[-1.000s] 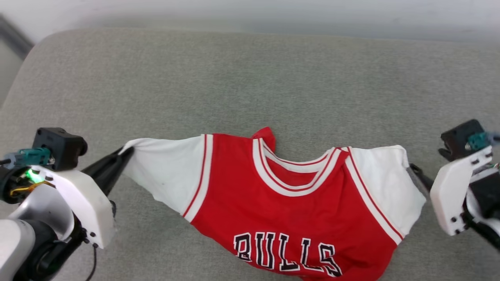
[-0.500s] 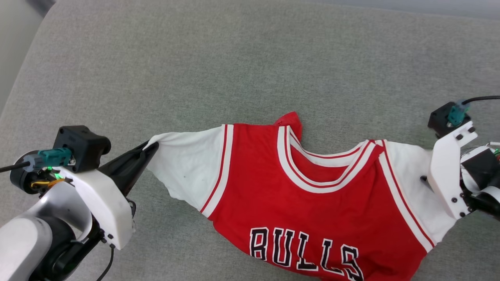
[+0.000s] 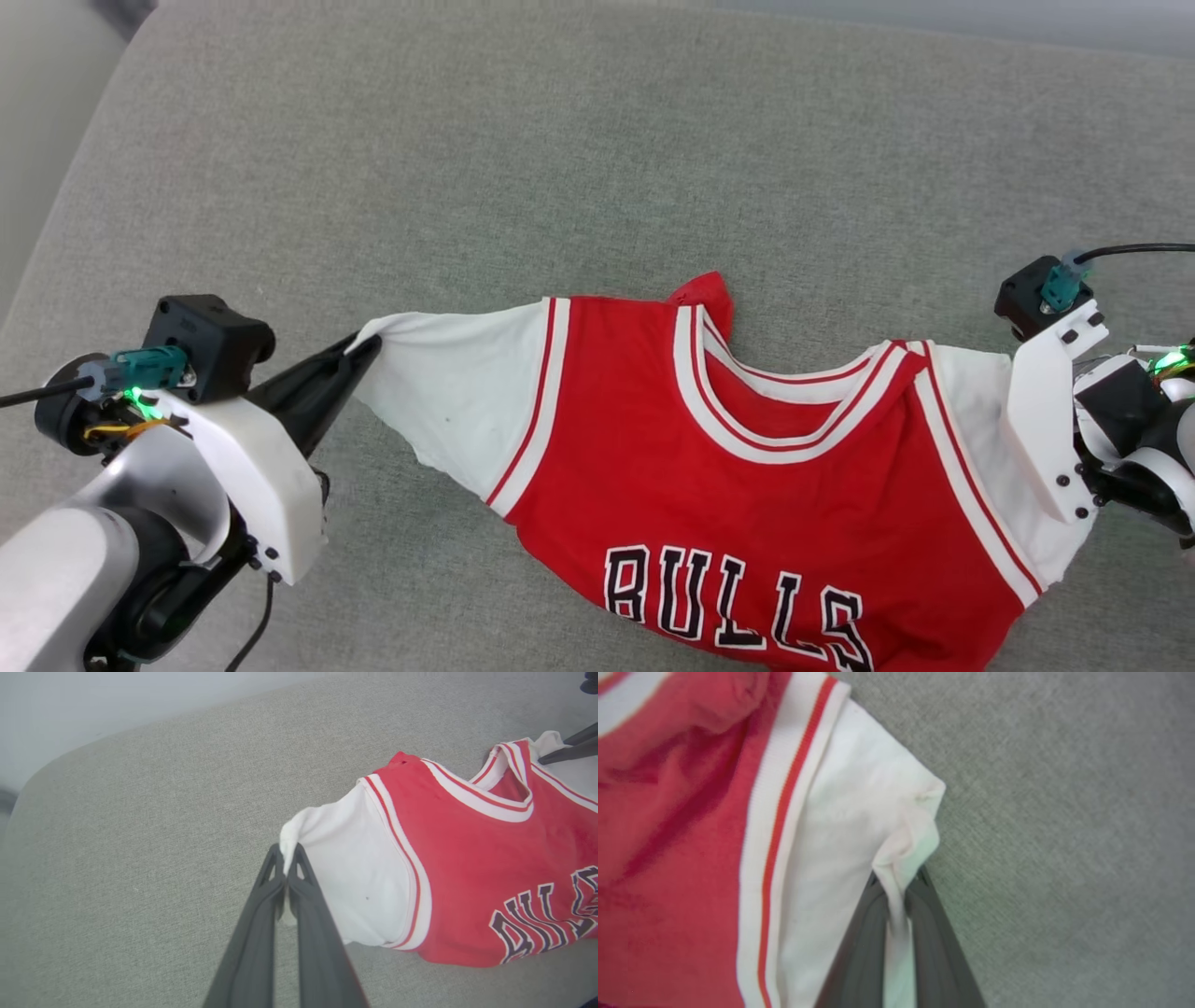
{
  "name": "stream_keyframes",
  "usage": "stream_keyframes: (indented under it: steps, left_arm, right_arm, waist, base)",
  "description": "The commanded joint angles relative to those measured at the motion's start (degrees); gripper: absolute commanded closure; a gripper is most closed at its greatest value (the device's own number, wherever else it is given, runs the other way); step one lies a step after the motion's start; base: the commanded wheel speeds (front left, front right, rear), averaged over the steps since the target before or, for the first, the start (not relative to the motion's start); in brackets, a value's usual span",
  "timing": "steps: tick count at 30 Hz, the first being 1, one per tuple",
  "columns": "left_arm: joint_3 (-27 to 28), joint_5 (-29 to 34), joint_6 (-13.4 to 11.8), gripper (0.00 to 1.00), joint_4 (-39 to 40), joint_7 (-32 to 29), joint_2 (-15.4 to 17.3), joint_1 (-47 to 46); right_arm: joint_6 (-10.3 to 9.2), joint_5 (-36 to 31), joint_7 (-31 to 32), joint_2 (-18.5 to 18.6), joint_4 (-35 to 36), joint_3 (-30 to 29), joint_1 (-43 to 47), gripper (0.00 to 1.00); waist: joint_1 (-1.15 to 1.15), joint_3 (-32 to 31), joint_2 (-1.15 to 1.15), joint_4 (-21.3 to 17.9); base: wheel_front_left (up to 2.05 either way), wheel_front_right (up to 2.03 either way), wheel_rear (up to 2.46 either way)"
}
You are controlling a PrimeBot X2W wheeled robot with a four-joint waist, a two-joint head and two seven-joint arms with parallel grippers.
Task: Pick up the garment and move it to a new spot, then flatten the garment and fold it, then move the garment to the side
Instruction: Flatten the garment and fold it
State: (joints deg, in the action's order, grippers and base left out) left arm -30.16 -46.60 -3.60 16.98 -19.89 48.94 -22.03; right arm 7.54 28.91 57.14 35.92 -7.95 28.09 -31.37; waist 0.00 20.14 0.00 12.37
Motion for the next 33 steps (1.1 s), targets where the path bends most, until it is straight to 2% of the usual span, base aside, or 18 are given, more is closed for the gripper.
stream_keyframes:
  steps: [1, 9, 17, 22, 26, 33]
  left_arm:
    - [0.4, 0.2, -0.3, 1.00, -0.1, 0.4, 0.3, 0.0]
    - [3.0, 0.6, -3.0, 1.00, 1.9, 1.1, 2.6, 1.0]
    - [8.6, 1.4, -7.0, 1.00, 5.1, 3.8, 5.7, 1.4]
    - [13.0, 1.7, -8.9, 1.00, 7.5, 6.1, 7.4, -0.5]
    - [16.3, 4.4, -10.9, 1.00, 8.2, 8.4, 8.9, -2.7]
    - [19.9, 5.6, -11.7, 1.00, 9.4, 10.7, 9.8, -6.1]
  right_arm:
    - [-0.10, 0.2, -0.2, 0.3, -1.1, 0.3, 0.0, 1.00]
    - [-0.08, 2.1, -5.0, 2.9, 3.6, -3.2, -3.7, 1.00]
    - [-0.08, 2.5, -9.4, 6.5, 10.2, -9.3, -4.4, 1.00]
    - [-0.08, 4.3, -12.2, 7.1, 14.2, -13.2, -5.2, 1.00]
    - [-0.08, 3.5, -15.0, 7.4, 17.5, -15.0, -7.2, 1.00]
    - [-0.08, 2.0, -19.0, 6.7, 20.8, -17.9, -10.9, 1.00]
  waist:
    - [0.00, -1.0, 0.00, -0.8]
    - [0.00, -6.6, 0.00, -4.7]
    - [0.00, -12.7, 0.00, -8.5]
    - [0.00, -15.3, 0.00, -10.7]
    - [0.00, -16.5, 0.00, -12.3]
    - [0.00, -17.8, 0.00, -14.8]
  base:
    - [0.00, 0.00, 0.00]
    - [0.00, 0.00, 0.00]
    - [0.00, 0.00, 0.00]
    - [0.00, 0.00, 0.00]
    - [0.00, 0.00, 0.00]
    - [0.00, 0.00, 0.00]
